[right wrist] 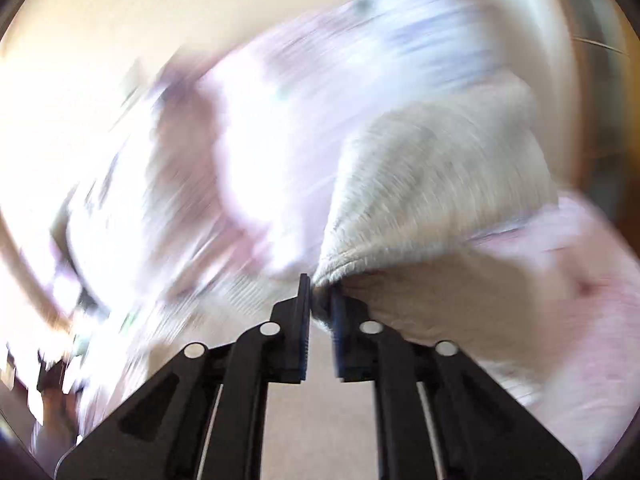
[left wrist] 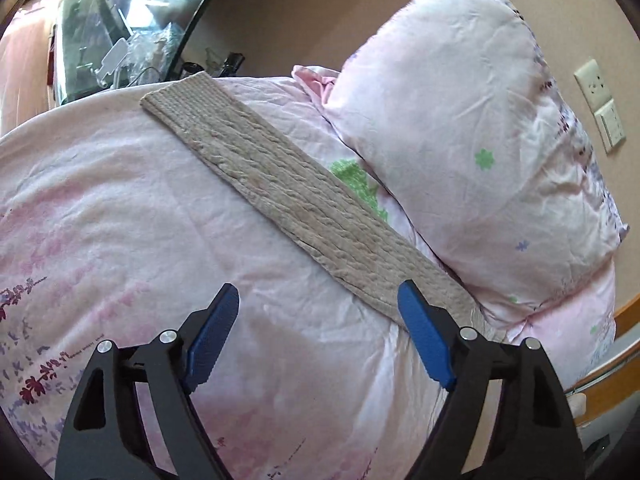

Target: Fold small clothes

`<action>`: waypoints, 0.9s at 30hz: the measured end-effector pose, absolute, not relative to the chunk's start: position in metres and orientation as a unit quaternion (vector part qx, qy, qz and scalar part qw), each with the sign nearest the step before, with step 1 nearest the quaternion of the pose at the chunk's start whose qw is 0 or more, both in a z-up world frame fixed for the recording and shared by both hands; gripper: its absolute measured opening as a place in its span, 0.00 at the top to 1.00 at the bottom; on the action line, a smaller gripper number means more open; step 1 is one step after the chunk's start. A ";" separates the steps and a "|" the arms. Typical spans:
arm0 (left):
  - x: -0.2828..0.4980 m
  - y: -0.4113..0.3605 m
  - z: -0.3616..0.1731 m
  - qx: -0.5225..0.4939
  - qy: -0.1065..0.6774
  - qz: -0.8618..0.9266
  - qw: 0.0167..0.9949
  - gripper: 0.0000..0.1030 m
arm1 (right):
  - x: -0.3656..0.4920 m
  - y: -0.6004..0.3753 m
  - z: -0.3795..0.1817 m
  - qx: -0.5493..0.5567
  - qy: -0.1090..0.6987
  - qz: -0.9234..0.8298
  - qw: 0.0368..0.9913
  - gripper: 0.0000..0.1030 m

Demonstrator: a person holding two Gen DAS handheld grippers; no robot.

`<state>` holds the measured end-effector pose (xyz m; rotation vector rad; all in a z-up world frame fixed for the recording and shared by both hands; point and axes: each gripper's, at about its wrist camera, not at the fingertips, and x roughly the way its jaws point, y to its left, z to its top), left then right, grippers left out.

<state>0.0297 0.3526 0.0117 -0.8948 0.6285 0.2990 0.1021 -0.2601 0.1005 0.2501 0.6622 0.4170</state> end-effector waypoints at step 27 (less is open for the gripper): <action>0.073 0.420 0.036 -0.481 0.254 0.154 0.825 0.95 | 0.058 -0.321 0.058 0.160 0.357 0.128 0.911 0.30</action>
